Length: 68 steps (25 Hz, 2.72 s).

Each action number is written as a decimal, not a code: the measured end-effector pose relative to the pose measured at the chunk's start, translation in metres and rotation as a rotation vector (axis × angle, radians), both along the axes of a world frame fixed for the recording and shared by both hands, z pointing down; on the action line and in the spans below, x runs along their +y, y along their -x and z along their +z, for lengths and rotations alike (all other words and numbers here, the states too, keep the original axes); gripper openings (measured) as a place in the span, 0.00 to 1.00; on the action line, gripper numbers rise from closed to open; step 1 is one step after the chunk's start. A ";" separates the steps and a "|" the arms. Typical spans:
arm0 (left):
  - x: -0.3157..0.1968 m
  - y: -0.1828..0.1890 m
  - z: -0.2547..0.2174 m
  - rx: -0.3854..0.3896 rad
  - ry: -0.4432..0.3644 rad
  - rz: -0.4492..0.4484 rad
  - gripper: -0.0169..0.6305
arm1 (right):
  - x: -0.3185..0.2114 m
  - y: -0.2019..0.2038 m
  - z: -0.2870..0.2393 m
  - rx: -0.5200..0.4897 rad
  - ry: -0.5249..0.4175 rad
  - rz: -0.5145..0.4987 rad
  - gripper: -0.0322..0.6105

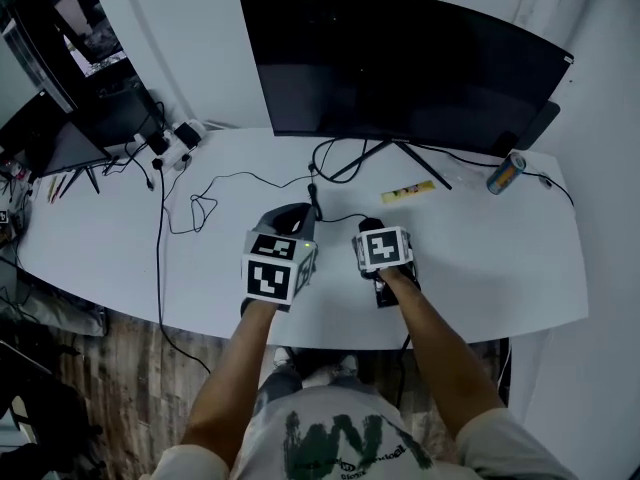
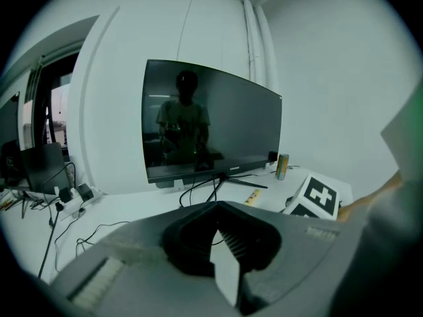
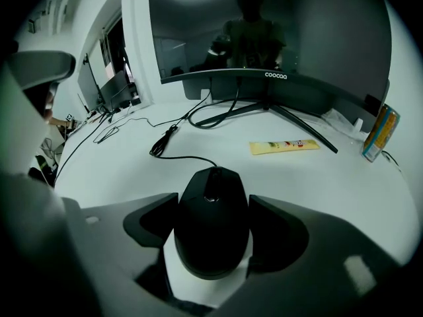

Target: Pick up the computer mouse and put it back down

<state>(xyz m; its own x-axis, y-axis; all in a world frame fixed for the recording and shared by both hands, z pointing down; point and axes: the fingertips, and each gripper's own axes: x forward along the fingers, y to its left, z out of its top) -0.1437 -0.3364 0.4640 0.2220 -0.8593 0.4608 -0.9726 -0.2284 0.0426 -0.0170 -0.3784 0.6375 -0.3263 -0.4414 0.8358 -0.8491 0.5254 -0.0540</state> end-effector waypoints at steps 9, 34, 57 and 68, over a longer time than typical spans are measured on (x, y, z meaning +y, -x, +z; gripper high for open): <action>0.000 -0.003 -0.008 0.059 -0.006 0.082 0.03 | 0.003 -0.004 -0.003 -0.028 -0.048 0.043 0.53; -0.004 -0.010 -0.049 0.065 -0.087 0.194 0.03 | 0.015 -0.025 -0.157 -0.216 -0.381 0.169 0.53; -0.011 0.001 -0.101 0.017 -0.190 0.211 0.03 | 0.015 -0.050 -0.287 -0.239 -0.647 0.178 0.53; -0.018 -0.004 -0.107 0.002 -0.197 0.218 0.03 | 0.017 -0.060 -0.306 -0.251 -0.693 0.189 0.53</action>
